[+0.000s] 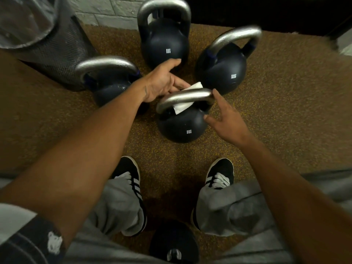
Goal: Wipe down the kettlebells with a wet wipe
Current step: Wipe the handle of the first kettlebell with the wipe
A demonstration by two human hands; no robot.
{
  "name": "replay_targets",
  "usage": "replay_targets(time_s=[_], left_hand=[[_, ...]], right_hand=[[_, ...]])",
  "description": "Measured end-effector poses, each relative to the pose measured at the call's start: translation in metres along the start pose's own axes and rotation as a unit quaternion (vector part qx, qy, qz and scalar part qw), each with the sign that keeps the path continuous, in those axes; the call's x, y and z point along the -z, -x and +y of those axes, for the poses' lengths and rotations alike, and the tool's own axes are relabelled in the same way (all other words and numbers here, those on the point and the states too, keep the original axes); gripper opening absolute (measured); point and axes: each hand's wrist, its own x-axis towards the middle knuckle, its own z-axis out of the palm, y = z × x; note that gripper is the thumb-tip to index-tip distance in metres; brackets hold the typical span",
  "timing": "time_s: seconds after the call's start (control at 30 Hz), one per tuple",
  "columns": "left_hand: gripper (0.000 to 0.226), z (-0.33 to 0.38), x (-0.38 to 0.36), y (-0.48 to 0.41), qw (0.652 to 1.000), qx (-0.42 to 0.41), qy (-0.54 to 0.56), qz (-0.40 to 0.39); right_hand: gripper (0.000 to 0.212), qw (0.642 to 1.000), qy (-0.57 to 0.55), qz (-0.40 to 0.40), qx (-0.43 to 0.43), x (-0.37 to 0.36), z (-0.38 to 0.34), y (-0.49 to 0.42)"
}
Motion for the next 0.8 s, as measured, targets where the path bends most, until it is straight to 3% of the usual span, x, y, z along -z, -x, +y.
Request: replay_targets(time_s=[0.17, 0.27, 0.63, 0.7, 0.8], left_hand=[[0.096, -0.006, -0.001, -0.007, 0.999, 0.012, 0.038, -0.035], [0.093, -0.003, 0.002, -0.005, 0.999, -0.024, 0.028, -0.005], [0.069, 0.004, -0.013, 0.005, 0.988, -0.095, -0.121, 0.029], [0.063, 0.001, -0.022, 0.013, 0.956, -0.110, -0.261, 0.078], [0.062, -0.008, -0.045, 0.025, 0.818, -0.160, -0.526, 0.170]], right_hand=[[0.082, 1.000, -0.005, 0.002, 0.002, 0.003, -0.002, 0.002], [0.081, 1.000, -0.009, -0.001, -0.001, 0.004, -0.003, 0.001], [0.084, 1.000, -0.006, 0.001, -0.011, 0.002, -0.008, 0.002], [0.084, 1.000, -0.001, 0.001, -0.019, 0.001, -0.007, 0.002], [0.083, 1.000, 0.004, 0.004, -0.018, 0.001, -0.009, 0.001]])
